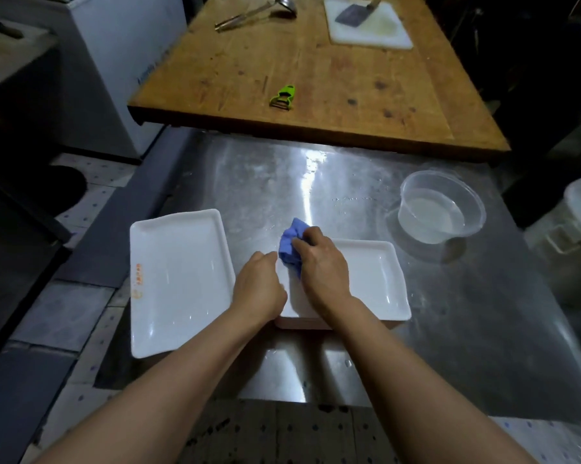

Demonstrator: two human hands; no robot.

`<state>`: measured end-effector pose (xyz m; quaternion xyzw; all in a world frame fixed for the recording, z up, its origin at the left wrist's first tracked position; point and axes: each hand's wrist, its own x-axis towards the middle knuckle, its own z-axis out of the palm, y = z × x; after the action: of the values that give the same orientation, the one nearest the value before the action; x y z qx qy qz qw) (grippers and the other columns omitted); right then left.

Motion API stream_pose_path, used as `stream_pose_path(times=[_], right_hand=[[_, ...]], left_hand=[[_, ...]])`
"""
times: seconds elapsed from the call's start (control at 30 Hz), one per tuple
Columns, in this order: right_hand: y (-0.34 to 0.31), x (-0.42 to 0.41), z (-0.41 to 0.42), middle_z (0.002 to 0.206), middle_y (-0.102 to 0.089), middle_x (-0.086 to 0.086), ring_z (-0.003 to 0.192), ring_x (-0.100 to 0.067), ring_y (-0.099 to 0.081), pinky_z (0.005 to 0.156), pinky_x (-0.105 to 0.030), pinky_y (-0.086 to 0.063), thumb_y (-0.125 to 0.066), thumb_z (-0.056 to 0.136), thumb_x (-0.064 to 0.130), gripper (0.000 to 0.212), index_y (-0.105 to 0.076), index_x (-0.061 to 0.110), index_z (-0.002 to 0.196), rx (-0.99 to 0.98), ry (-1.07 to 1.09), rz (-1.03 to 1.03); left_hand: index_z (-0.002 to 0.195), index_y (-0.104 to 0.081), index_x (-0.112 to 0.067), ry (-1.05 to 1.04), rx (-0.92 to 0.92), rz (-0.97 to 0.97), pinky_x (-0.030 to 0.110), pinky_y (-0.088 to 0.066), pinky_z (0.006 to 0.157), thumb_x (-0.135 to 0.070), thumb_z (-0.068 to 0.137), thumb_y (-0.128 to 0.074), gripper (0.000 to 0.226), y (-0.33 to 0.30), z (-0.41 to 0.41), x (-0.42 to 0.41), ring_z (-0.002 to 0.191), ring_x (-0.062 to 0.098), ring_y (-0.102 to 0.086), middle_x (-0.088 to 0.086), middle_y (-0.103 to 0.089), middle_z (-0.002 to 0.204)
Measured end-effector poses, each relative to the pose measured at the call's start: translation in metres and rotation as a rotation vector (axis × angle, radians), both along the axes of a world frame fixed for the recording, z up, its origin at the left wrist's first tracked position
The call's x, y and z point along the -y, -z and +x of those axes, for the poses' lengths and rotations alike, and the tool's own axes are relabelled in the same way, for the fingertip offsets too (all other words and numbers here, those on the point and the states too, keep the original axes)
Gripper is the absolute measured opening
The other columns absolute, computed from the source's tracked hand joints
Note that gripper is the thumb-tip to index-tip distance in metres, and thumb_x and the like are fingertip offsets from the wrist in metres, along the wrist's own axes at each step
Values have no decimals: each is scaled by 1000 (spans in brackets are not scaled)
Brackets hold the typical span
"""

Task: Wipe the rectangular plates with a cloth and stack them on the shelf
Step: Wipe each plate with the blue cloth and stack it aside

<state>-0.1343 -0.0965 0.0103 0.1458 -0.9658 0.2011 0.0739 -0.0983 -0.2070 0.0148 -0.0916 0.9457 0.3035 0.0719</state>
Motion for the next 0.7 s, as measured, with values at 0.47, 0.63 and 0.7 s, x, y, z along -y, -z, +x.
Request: stream_pose_path(times=[0.47,0.63,0.7], right_hand=[[-2,-58,14,134,-42,-6,118,-32,-35,89,-37,-26,-58,83,30,45,-52,16,126,71,97,399],[-3,-95,9,105,-49,-14,93,-28,-47,71,-33,-31,-45,86,18,15,-53,17,99,68,254,213],[-3,-86,9,105,-48,-13,87,-25,-46,70,-28,-31,-38,92,14,17,-52,11,101,45,279,170]], left_hand=[[114,-56,-9,-16,61,4,29,-42,72,-1,79,-55,37,-3,-1,1,93,27,-54,9,-53,103],[107,-59,-7,-14,48,18,25,-35,68,2,77,-52,32,-2,-2,1,84,22,-48,7,-50,93],[108,-60,-7,-17,49,41,26,-35,66,2,77,-53,33,-1,-3,1,84,23,-50,8,-51,92]])
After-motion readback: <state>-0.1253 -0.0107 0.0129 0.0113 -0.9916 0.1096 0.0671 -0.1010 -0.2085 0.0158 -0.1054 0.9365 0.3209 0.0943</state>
